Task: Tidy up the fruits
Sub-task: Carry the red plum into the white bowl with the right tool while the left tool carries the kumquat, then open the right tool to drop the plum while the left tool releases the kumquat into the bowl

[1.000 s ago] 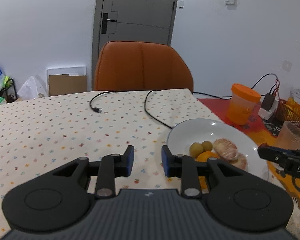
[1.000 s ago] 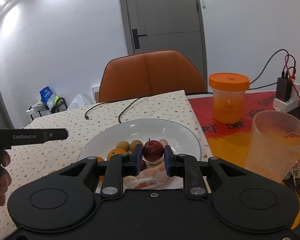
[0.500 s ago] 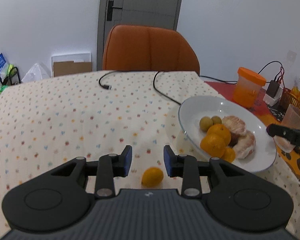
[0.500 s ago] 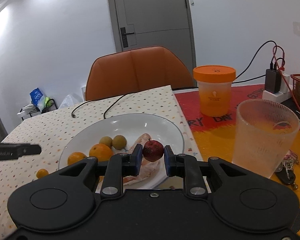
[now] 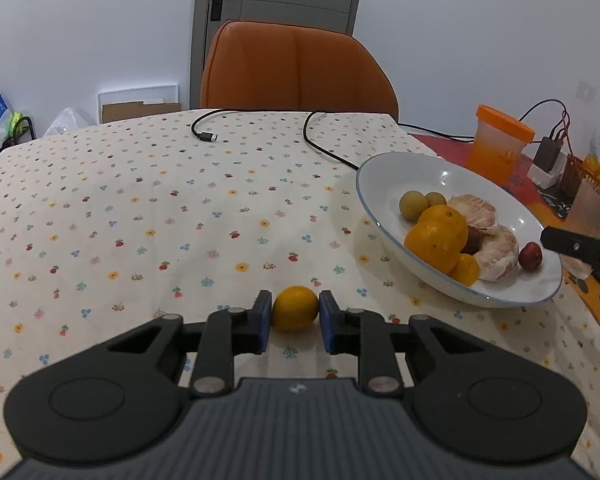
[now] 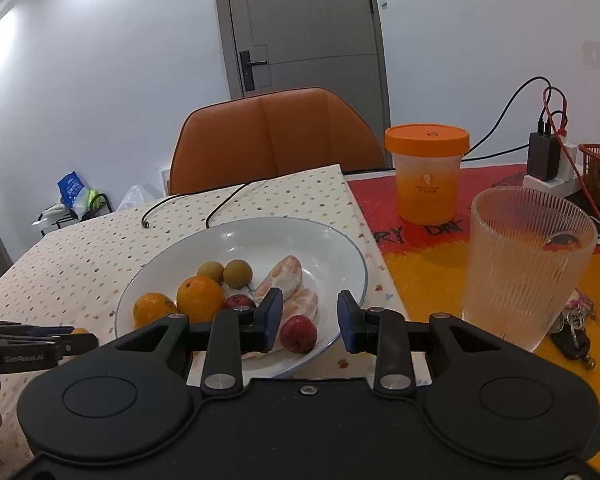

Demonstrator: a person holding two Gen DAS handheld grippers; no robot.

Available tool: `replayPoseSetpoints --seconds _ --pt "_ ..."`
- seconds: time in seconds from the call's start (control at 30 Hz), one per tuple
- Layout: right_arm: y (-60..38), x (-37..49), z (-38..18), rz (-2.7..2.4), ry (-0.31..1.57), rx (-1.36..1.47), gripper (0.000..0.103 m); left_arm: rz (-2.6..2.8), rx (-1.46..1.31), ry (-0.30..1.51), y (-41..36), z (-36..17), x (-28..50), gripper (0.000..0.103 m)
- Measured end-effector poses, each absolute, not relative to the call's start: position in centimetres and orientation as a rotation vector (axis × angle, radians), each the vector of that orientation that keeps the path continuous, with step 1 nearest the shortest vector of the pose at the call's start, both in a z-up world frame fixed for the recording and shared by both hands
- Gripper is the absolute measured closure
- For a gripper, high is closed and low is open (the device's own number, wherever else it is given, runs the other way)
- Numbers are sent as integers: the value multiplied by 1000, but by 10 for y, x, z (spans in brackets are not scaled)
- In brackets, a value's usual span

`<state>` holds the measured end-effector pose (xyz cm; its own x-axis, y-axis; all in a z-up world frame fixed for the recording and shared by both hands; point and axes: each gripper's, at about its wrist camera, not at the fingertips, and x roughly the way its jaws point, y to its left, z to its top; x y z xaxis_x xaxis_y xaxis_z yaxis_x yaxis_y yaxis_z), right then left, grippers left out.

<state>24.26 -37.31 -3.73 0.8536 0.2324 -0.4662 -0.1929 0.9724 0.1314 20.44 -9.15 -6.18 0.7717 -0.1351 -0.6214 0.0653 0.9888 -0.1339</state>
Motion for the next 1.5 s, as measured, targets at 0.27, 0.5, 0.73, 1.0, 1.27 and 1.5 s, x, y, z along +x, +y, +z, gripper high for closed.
replayPoseSetpoints --seconds 0.27,0.5,0.73,1.0,1.27,1.5 --pt "-369 239 -42 236 502 88 63 -130 -103 643 -98 -51 205 80" --pt "-369 235 -40 252 497 98 62 -162 -84 610 -112 -38 215 80" --pt "-374 231 -35 253 485 109 62 -198 -74 589 -128 -28 226 80" --pt "-373 227 -29 271 483 112 62 -220 -58 571 -142 -18 235 80" --pt "-371 221 -23 284 479 116 62 -224 -43 553 -145 -4 229 76" --pt "-368 217 -19 297 472 116 60 -190 -30 548 -130 5 212 76"
